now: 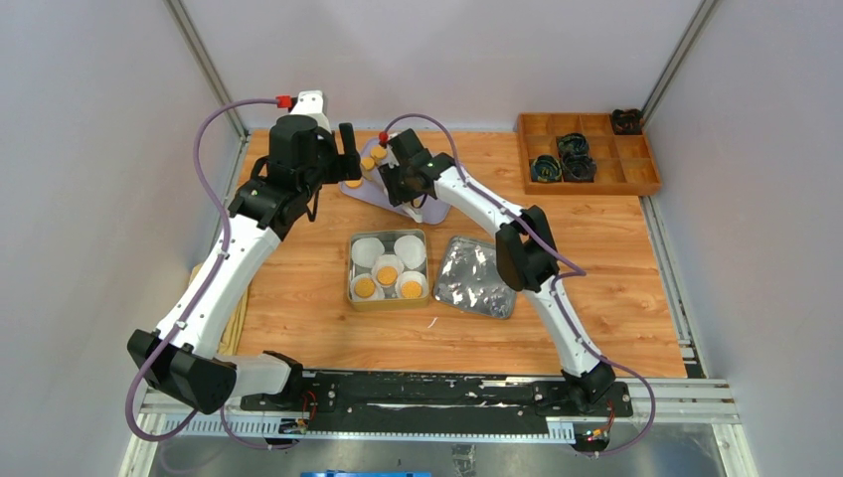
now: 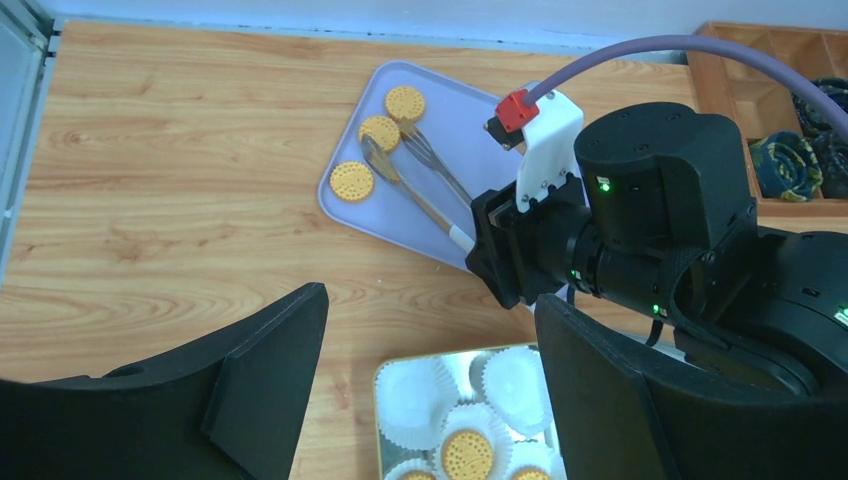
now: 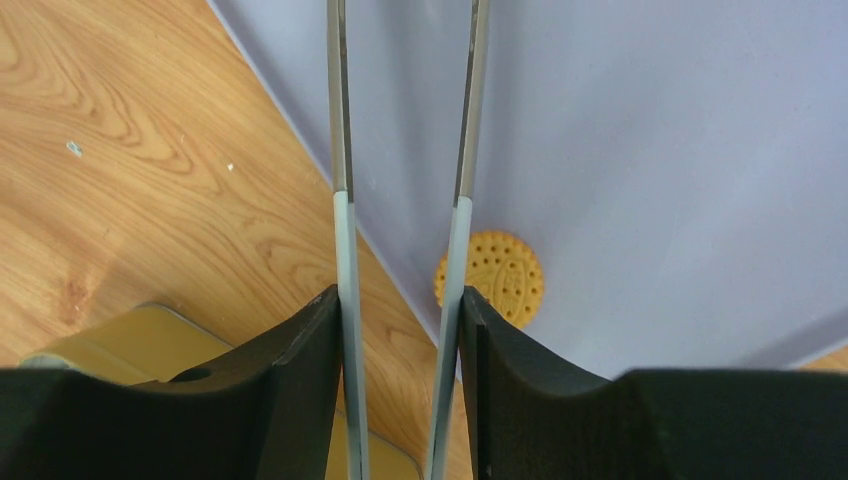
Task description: Pack the cookies
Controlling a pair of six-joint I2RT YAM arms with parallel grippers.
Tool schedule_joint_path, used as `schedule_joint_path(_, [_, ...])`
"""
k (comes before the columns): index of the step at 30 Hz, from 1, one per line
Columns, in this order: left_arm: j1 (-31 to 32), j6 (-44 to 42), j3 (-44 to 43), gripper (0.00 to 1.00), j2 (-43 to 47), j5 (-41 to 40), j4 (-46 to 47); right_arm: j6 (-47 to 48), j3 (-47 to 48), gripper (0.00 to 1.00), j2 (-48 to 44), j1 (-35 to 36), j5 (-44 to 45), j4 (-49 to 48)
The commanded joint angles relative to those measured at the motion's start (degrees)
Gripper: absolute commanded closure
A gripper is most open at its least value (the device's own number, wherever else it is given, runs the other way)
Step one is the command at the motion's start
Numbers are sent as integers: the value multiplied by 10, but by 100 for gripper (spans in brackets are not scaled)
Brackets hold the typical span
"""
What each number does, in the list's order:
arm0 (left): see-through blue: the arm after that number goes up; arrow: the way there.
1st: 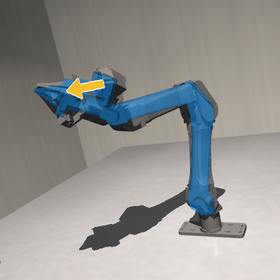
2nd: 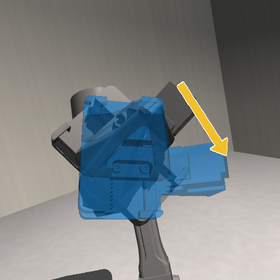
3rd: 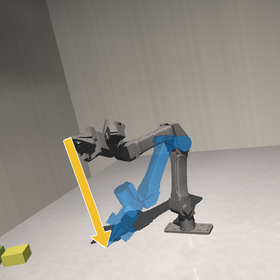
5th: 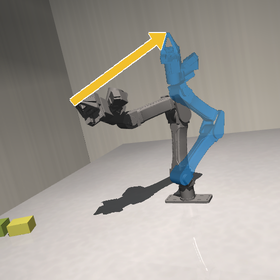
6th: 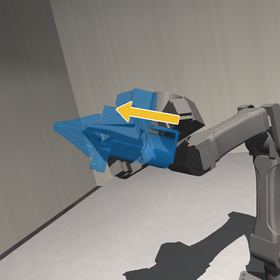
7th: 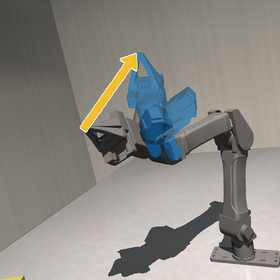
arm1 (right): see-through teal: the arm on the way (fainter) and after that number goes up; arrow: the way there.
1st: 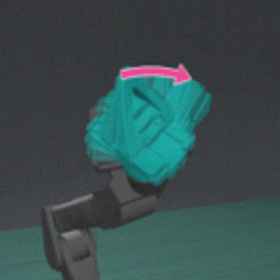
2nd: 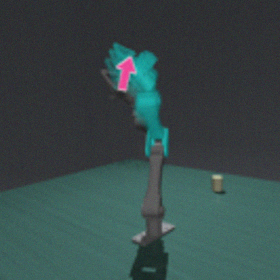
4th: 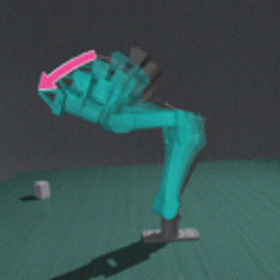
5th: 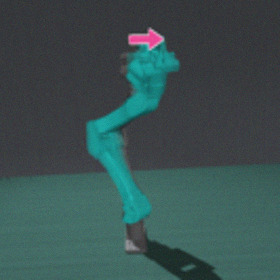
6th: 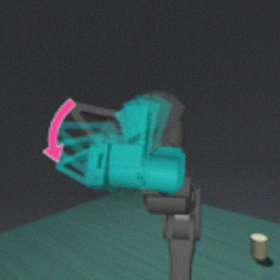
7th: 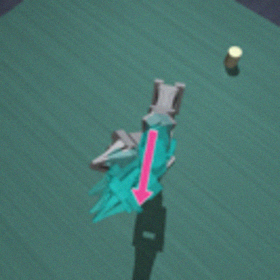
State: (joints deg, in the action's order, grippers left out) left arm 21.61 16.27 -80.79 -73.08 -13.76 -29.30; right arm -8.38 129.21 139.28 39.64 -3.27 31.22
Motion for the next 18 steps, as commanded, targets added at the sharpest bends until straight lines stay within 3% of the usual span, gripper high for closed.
schedule_joint_path(1, [1, -5, 7, 18, -1, -7, -4, -14, 40, 59, 30, -2, 0, 10])
schedule_joint_path(9, [1, -6, 9, 18, 1, -7, -4, -15, 35, 100, 19, -2, 11, 7])
schedule_joint_path(18, [1, -4, 9, 18, 3, -2, -2, -7, -93, 100, -94, -2, 25, -39])
